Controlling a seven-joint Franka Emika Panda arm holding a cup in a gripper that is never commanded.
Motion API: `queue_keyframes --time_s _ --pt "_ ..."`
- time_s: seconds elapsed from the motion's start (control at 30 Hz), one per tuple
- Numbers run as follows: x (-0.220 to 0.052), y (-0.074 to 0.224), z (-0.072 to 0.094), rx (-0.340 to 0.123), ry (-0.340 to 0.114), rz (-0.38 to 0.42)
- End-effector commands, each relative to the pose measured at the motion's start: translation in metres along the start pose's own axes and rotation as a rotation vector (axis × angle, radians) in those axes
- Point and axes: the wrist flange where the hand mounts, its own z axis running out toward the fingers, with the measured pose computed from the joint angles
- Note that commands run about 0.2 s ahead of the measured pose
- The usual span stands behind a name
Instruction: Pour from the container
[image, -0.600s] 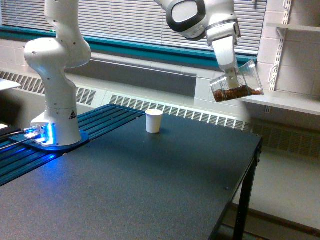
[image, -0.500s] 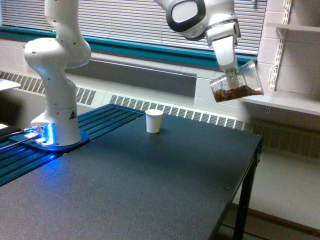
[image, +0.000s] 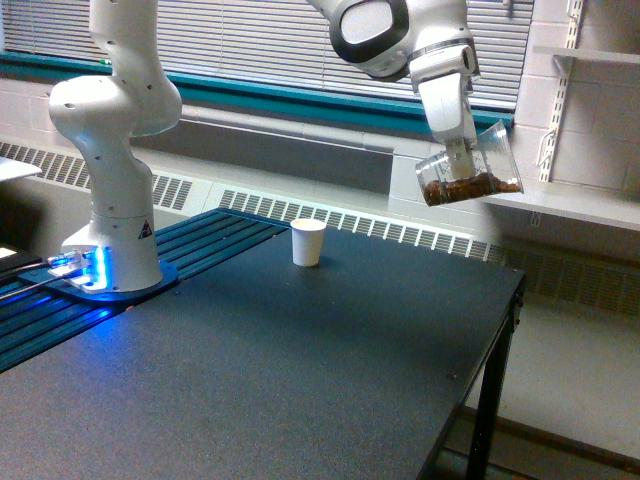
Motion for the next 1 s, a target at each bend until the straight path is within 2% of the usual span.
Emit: queue_keyframes --time_s 0.03,0.4,0.8,1.0 --pt "-0.004 -0.009 -0.007 -0.006 0.006 -0.011" --pt "-0.019 -0.022 -0.023 -0.025 0.030 -0.032" --pt "-0.045 -0.032 -0.064 -0.038 0.094 -0.038" --pt "-0.069 -0.036 -0.077 -0.043 0.110 -0.039"
